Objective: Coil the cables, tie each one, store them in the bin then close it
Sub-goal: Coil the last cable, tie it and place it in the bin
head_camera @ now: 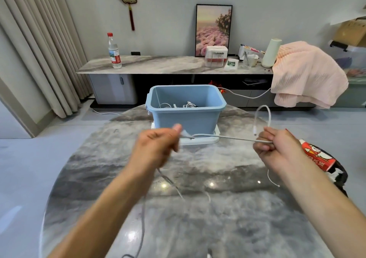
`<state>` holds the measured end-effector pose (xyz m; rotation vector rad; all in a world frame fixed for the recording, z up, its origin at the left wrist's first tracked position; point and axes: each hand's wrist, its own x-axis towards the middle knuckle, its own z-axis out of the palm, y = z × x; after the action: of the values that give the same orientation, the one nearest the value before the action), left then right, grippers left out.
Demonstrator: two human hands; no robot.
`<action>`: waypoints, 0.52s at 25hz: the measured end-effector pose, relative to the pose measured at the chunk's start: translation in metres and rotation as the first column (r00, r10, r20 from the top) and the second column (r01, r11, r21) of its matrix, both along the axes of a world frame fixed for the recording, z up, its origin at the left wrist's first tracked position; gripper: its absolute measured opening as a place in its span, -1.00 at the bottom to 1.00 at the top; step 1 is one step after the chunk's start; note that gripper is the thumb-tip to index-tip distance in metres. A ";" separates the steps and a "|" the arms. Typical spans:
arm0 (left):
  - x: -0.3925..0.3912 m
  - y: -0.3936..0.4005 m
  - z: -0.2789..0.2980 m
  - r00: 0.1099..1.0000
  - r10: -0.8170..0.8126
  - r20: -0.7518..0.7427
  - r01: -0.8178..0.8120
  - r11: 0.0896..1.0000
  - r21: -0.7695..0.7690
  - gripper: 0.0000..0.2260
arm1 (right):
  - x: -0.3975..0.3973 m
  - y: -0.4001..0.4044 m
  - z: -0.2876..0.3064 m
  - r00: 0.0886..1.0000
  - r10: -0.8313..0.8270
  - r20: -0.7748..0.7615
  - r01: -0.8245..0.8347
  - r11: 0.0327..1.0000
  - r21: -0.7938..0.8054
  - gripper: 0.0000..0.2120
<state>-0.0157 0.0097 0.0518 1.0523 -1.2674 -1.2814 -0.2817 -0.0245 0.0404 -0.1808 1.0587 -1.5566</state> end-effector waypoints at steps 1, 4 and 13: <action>0.011 -0.006 0.006 0.996 0.085 -0.024 -0.085 0.996 0.001 -0.59 | -0.008 -0.006 -0.008 0.997 -0.057 -0.047 0.059 0.998 0.039 -0.73; 0.053 -0.022 0.015 0.927 0.345 -0.145 -0.337 0.938 0.080 -0.62 | -0.026 -0.010 -0.007 0.981 -0.172 -0.094 0.175 0.984 0.033 -0.69; 0.122 -0.027 0.020 0.761 0.546 -0.350 -0.560 0.826 0.069 -0.65 | -0.069 -0.010 -0.021 0.976 -0.076 -0.205 0.105 0.986 0.131 -0.71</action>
<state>0.1062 -0.0172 0.0721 1.0069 -0.6246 -0.9190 -0.3510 -0.0341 0.0193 -0.1962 1.3470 -1.5616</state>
